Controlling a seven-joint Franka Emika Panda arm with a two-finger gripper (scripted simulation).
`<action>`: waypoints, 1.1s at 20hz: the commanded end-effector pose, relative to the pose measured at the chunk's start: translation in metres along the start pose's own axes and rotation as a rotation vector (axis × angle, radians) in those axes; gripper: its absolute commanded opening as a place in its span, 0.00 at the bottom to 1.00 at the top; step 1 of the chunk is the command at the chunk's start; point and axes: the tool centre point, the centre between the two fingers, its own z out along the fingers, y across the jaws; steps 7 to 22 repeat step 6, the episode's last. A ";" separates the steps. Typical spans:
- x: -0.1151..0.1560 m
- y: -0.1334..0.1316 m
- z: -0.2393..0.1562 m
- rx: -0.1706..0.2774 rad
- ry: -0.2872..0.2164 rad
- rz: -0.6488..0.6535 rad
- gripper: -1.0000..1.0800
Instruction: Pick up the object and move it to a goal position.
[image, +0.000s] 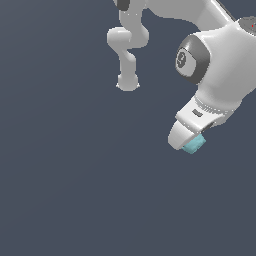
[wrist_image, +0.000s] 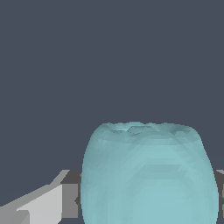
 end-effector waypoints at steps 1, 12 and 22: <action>0.004 -0.003 -0.005 0.000 -0.001 0.001 0.00; 0.006 -0.004 -0.007 0.000 -0.001 0.001 0.00; 0.006 -0.004 -0.007 0.000 -0.001 0.001 0.00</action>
